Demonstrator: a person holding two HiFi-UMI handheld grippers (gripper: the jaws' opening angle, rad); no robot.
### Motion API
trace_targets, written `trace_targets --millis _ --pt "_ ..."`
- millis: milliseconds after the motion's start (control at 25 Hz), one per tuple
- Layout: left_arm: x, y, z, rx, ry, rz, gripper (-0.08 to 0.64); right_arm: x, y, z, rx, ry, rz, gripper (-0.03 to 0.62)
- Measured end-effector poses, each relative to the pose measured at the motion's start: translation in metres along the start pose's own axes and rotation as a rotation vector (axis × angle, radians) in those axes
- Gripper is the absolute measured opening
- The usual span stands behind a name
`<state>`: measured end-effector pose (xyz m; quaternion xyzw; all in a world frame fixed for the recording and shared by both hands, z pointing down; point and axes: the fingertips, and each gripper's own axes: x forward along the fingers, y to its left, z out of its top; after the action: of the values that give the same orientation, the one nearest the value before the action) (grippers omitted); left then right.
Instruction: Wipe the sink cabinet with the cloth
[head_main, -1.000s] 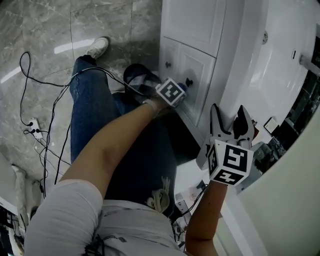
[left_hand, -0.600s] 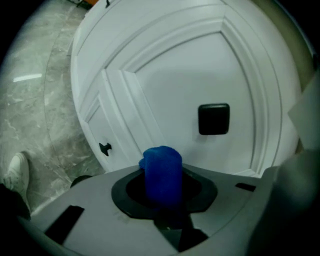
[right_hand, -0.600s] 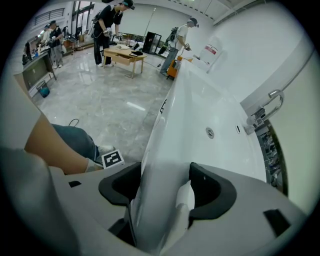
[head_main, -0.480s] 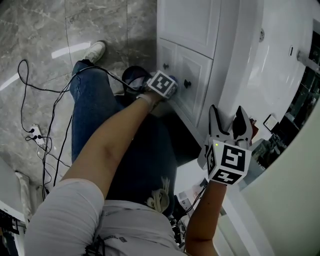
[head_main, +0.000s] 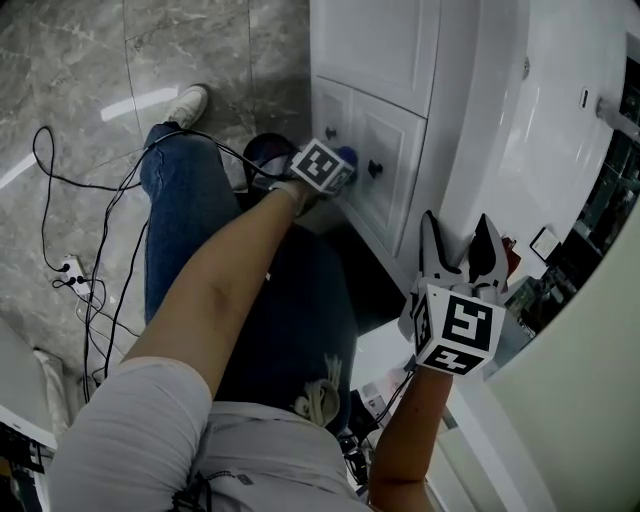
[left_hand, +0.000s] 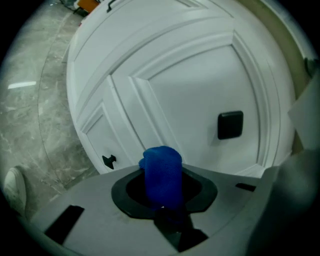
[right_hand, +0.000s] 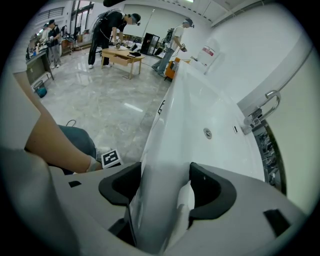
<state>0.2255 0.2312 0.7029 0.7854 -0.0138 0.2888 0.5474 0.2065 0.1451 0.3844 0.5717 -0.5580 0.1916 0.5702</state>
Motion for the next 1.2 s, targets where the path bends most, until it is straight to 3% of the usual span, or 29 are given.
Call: trace_targets --millis 160,280,440,640,800,960,1080,1200 --pt "0.015 -0.035 -0.021 0.173 0.064 -0.075 0.098 0.000 0.000 0.001 0.004 -0.005 0.004 0.269" --pt "0.024 -0.050 -0.044 0.228 0.121 -0.089 0.098 -0.001 0.001 0.000 0.003 -0.009 0.010 0.270" --pt "0.024 -0.054 -0.058 0.142 0.147 -0.099 0.098 0.000 0.000 0.002 0.004 -0.024 0.014 0.270" --pt "0.023 -0.070 -0.051 0.144 0.083 -0.105 0.098 -0.001 0.000 0.000 0.003 -0.036 0.023 0.270" --pt "0.019 -0.090 -0.062 0.106 0.102 -0.141 0.098 -0.001 0.000 0.001 0.002 -0.043 0.034 0.270" --pt "0.011 -0.103 -0.056 0.151 0.075 -0.132 0.098 -0.001 0.000 0.001 -0.004 -0.040 0.055 0.270" --pt "0.004 -0.127 -0.061 0.100 0.084 -0.195 0.098 -0.002 0.001 0.000 -0.008 -0.035 0.072 0.270" --pt "-0.004 -0.143 -0.059 0.068 0.073 -0.196 0.098 -0.004 0.001 -0.001 -0.010 -0.036 0.086 0.270"
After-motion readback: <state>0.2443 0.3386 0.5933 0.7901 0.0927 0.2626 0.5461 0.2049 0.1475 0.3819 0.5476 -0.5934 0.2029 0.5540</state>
